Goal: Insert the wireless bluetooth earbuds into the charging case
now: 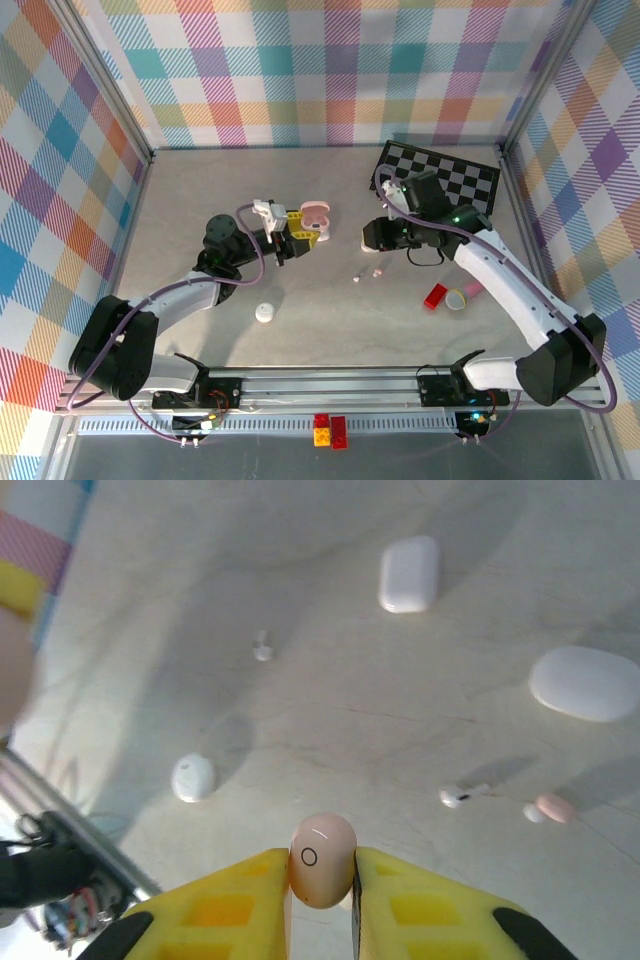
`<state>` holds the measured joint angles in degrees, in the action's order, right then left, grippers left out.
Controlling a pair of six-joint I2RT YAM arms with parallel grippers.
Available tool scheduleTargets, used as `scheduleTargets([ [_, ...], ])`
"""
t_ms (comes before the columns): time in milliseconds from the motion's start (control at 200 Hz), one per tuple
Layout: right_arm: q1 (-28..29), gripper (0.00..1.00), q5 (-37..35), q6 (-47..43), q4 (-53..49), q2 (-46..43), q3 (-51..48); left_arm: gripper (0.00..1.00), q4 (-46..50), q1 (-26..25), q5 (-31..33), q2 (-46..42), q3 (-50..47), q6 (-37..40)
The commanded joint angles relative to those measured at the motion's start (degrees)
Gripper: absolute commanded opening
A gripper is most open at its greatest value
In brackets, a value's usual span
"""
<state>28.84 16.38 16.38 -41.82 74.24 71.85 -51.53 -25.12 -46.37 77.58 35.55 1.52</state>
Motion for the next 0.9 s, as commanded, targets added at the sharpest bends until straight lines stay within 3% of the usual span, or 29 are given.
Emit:
scheduleTargets([
  [0,-0.19,0.22,8.57,-1.32,2.91,-1.67,2.35,0.4,1.89,-1.32,-0.34,0.64,2.4,3.21],
  [175,0.06,0.22,14.76,-0.19,6.72,-2.08,3.73,0.4,1.7,-2.68,-0.22,2.08,3.36,3.32],
  [895,1.57,0.23,16.01,-0.78,8.84,2.13,5.31,0.4,-3.57,-5.9,-0.57,5.7,4.88,0.68],
])
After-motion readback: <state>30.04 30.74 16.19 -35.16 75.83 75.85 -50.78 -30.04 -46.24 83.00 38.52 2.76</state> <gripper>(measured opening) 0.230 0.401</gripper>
